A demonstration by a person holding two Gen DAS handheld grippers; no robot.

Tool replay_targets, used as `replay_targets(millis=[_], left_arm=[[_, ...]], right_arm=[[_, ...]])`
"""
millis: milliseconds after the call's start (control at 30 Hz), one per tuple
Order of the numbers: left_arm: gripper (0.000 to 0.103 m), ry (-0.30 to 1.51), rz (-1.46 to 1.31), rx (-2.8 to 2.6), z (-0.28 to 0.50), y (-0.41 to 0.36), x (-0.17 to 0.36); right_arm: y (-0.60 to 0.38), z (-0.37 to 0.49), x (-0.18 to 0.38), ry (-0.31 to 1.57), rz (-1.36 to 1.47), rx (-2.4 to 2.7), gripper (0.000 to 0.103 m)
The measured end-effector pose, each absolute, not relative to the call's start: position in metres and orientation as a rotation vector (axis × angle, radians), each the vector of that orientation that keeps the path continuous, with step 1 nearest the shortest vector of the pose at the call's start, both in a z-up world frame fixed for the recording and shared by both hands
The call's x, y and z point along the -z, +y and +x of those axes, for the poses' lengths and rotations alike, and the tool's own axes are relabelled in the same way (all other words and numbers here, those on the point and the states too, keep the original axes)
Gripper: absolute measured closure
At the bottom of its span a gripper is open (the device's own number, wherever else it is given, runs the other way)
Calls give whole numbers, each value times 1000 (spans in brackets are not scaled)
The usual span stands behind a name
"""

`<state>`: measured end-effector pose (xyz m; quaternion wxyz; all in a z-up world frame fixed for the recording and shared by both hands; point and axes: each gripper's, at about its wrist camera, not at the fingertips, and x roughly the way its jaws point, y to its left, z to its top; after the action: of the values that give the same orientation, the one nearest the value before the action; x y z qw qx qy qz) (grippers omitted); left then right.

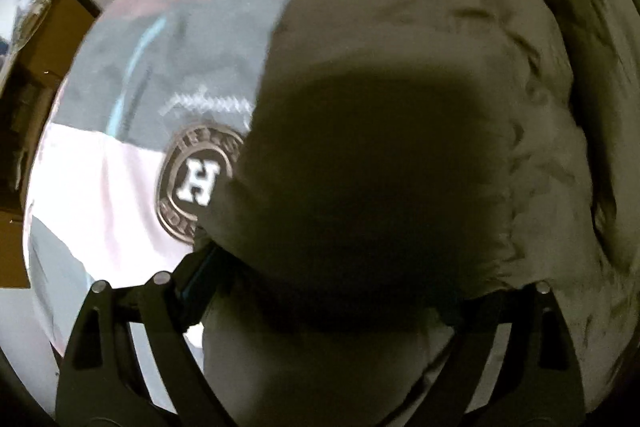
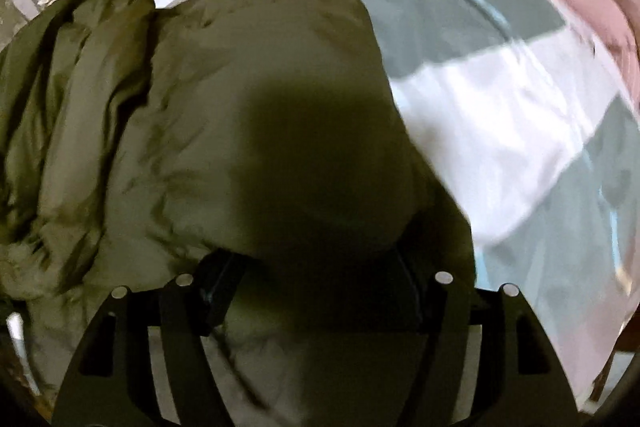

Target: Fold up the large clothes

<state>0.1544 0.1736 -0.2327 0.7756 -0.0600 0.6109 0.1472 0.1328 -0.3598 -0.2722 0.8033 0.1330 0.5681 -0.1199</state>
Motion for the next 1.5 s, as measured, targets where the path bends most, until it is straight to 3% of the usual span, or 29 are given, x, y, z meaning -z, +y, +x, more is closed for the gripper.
replay_targets(millis=[100,267,333,400,500,667,800,867,900,933,967,1033,1300,1500], left_arm=[[15,1341,-172,-324,156,181,235],[17,1331,61,-148,127,144,207],[10,1303,93,-97,107,134,189],[6,1291,53,-57,80,136,173],[3,1371,-77,-13,41,149,173],[3,1606,-361,-19,6,178,220],[3,1682,-333,-43,2,176,240],[20,1702,-370,-31,0,177,246],[38,1711,-419,-18,-2,182,250],[53,1712,-458,-3,-1,190,255],[61,1704,-485,8,-1,192,254],[87,1672,-600,52,-2,200,249],[93,1322,-1038,292,4,239,198],[93,1129,-1220,299,41,273,163]], right_arm=[[-357,126,274,1226,271,258,32],[-347,81,239,1273,326,153,30],[-349,56,222,1240,399,104,10],[-356,24,213,1216,411,126,4],[-374,-27,230,1300,430,202,4],[-380,-70,268,1452,643,257,4],[-373,-71,270,1459,603,222,5],[-372,-75,265,1425,626,199,35],[-368,-80,261,1415,652,176,58],[-367,-82,261,1409,674,146,71],[-364,-82,258,1404,672,129,76],[-371,-82,253,1356,738,68,89],[-391,-62,182,1003,1006,-204,93],[-392,26,107,807,1054,-326,93]])
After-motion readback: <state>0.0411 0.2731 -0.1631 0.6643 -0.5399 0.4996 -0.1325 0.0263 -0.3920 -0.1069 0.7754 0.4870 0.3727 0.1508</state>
